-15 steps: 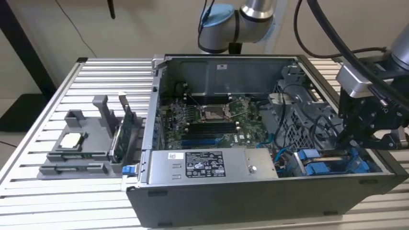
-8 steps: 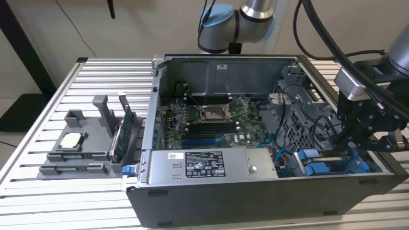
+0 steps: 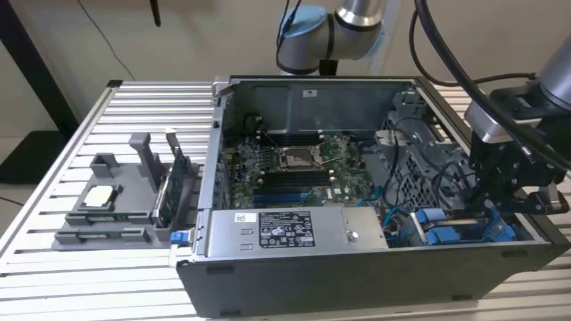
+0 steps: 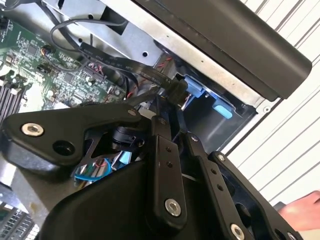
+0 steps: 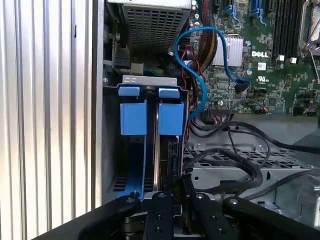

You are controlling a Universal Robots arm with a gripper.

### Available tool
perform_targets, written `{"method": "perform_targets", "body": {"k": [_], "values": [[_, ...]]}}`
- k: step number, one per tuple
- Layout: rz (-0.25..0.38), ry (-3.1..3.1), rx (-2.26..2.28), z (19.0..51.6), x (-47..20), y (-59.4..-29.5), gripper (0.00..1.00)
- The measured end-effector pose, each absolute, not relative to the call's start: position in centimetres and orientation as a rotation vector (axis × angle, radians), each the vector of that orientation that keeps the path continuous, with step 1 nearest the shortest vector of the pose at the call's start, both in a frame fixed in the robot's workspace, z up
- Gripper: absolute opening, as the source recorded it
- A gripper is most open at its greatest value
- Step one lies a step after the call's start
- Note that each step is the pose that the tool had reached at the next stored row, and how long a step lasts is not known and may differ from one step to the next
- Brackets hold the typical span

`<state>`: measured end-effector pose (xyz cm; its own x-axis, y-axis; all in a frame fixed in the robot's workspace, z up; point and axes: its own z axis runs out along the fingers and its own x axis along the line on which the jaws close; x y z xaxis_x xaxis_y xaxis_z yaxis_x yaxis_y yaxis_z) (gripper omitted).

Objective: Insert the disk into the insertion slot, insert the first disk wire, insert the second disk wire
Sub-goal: 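Insert the first disk wire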

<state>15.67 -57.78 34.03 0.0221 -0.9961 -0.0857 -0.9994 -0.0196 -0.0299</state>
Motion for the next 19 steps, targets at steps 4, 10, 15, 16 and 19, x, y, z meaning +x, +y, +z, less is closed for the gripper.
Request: {"method": "perform_targets", "body": {"k": [4, 10, 15, 16, 19], "values": [[0.065, 2.155, -2.168, 33.7, 15.8, -57.8, 0.19], [0.065, 2.18, -2.139, 33.2, 15.9, -57.8, 0.19], [0.069, 2.186, -2.129, 34.1, 15.8, -57.8, 0.27], [0.07, 2.187, -2.128, 34.9, 15.8, -57.8, 0.27], [0.071, 2.187, -2.126, 35.9, 15.8, -57.8, 0.27]]}}
